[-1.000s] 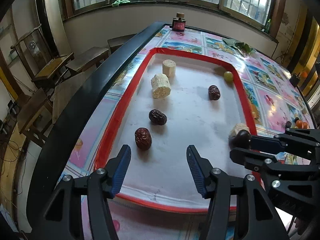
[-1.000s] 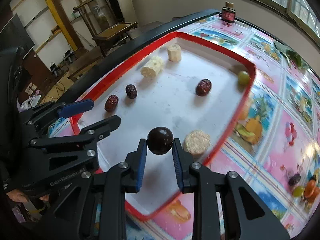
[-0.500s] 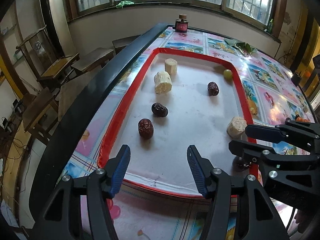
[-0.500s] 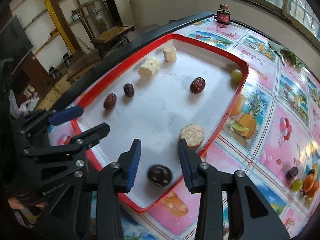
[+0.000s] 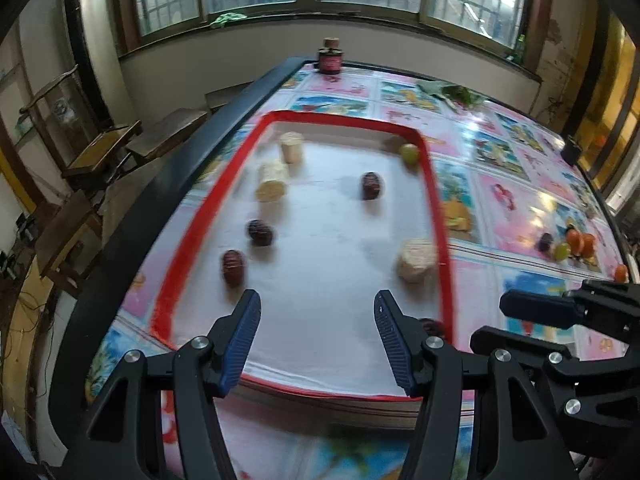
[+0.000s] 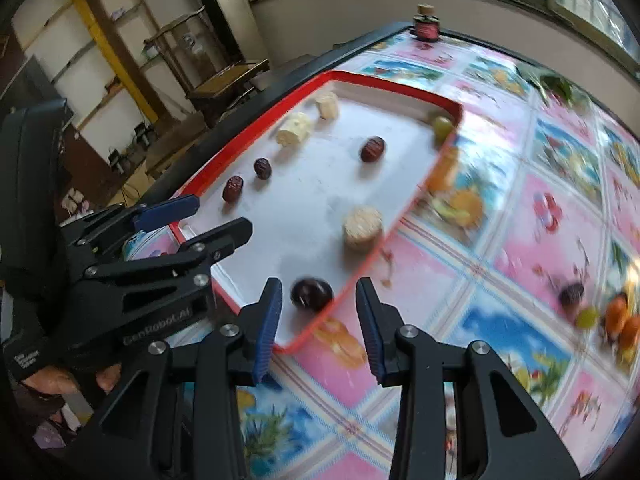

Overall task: Organize fruits
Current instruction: 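Grasp a dark date with the left tool while the right tool grasps a green grape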

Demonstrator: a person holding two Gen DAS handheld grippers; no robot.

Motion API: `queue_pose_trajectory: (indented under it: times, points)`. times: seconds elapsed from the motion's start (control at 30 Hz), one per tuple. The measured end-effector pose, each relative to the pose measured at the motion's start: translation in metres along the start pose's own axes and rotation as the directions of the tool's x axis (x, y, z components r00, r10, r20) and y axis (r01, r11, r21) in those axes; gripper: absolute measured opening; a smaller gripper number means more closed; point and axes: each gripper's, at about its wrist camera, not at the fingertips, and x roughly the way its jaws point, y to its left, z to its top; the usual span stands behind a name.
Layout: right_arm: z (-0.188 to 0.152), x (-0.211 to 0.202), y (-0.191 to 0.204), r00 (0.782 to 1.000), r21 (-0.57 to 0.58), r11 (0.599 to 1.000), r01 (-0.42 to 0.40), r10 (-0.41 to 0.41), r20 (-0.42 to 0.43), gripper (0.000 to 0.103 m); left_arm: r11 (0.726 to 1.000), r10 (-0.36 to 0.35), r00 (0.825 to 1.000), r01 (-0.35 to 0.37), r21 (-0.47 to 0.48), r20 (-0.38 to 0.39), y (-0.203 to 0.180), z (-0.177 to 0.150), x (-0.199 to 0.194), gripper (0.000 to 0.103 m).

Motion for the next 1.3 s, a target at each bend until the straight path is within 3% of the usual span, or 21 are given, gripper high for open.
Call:
queue_pose_trajectory:
  times: [0.27, 0.53, 0.67, 1.03, 1.07, 1.27, 1.3]
  points:
    - [-0.046, -0.038, -0.072, 0.997, 0.176, 0.982, 0.065, -0.072, 0.034, 0.040, 0.989, -0.088, 0.996, 0.090, 0.114, -0.017, -0.074, 0.000, -0.001, 0.059]
    - [-0.105, -0.089, -0.174, 0.980, 0.426, 0.889, 0.169, -0.197, 0.022, 0.040, 0.954, -0.197, 0.978, 0.206, 0.219, -0.063, -0.170, 0.008, 0.021, 0.059]
    - [-0.122, -0.106, -0.198, 0.976, 0.474, 0.864, 0.172, -0.213, 0.034, 0.040, 0.939, -0.205, 0.978, 0.209, 0.272, -0.042, -0.211, 0.015, 0.036, 0.059]
    - [-0.134, -0.119, -0.244, 0.980, 0.491, 0.862, 0.126, -0.185, 0.072, 0.040, 0.938, -0.198, 0.977, 0.211, 0.274, -0.075, -0.233, 0.034, 0.082, 0.057]
    - [-0.132, -0.117, -0.246, 0.981, 0.489, 0.864, 0.123, -0.181, 0.074, 0.040, 0.939, -0.193, 0.978, 0.208, 0.273, -0.080, -0.234, 0.034, 0.084, 0.056]
    - [-0.115, -0.106, -0.251, 0.985, 0.449, 0.891, 0.061, -0.128, 0.119, 0.040, 0.940, -0.207, 0.976, 0.216, 0.265, -0.064, -0.234, 0.037, 0.091, 0.018]
    - [-0.111, -0.102, -0.245, 0.986, 0.421, 0.906, 0.042, -0.105, 0.126, 0.040, 0.939, -0.220, 0.973, 0.229, 0.255, -0.065, -0.232, 0.038, 0.092, 0.018]
